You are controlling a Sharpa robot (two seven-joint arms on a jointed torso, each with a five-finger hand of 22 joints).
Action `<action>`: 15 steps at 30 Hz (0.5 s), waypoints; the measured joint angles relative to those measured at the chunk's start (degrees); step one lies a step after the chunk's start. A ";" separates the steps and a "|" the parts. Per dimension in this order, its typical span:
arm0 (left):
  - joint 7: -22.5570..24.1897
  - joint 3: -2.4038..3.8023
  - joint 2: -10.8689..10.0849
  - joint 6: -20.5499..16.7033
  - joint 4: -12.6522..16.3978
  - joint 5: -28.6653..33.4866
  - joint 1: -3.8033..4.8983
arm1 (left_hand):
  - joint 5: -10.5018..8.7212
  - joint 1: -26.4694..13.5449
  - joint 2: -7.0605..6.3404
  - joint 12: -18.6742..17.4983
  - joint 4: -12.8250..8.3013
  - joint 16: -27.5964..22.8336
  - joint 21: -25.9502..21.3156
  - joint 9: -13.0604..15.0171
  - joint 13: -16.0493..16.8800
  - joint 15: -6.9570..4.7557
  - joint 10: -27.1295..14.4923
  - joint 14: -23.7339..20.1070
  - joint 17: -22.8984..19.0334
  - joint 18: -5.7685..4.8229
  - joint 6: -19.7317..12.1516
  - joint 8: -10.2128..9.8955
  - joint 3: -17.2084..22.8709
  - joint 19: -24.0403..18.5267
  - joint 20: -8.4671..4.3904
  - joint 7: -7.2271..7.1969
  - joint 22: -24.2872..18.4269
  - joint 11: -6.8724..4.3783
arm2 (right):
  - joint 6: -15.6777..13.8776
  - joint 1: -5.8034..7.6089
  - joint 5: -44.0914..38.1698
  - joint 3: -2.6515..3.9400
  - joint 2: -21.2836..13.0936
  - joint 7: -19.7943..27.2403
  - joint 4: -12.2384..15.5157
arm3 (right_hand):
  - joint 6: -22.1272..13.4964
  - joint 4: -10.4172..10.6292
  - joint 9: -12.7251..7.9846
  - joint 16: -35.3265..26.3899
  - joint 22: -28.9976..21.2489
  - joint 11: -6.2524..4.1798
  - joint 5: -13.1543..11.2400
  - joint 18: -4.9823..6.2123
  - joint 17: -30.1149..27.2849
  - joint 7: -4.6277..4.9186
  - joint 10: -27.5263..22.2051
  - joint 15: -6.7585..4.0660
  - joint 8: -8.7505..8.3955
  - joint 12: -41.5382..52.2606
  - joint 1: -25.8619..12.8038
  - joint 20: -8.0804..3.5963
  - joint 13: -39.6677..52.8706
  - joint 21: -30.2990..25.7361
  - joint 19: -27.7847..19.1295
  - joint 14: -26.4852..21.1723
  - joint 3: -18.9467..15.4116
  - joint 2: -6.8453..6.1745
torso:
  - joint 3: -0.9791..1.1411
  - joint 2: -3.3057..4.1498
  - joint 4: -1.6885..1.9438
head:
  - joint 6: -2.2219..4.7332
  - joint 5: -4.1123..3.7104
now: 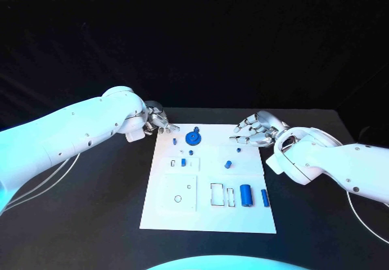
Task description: Assemble the parts on the task board
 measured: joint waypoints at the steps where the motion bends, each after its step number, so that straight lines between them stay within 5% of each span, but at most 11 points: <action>1: 0.03 -0.04 0.18 0.24 -0.29 -0.06 0.00 | 0.00 -0.02 0.02 0.00 0.00 0.00 0.00 0.00 -0.01 0.00 0.00 0.00 0.00 0.00 0.18 0.00 0.00 0.00 0.00 0.20 0.15 0.00 | 0.00 0.00 0.00 0.00 0.03 0.00 -0.02 | 0.00 0.00 0.00 0.00 0.00 -0.10 0.00 0.00 0.00 0.00 -0.10 -0.11 0.00 0.00 0.00 0.00 0.00 0.00 0.00 0.12 0.00 0.00 | 0.01 -0.02 0.01 | -0.04 0.00; 15: 0.42 -0.84 2.10 2.77 -3.39 -0.27 -0.08 | 0.00 -0.23 0.68 0.00 -0.08 0.00 0.00 0.22 0.19 0.00 0.43 0.00 0.00 0.00 1.82 0.36 -0.86 0.00 0.00 -0.41 0.91 -0.43 | -0.20 0.01 0.02 0.01 0.45 0.13 0.09 | 0.00 0.00 -0.01 0.00 -0.01 -0.10 0.00 0.00 0.00 0.00 -0.10 -0.20 0.00 0.00 0.00 0.00 -0.01 0.00 0.00 0.20 0.00 0.00 | 0.04 -0.11 0.07 | -0.36 -0.12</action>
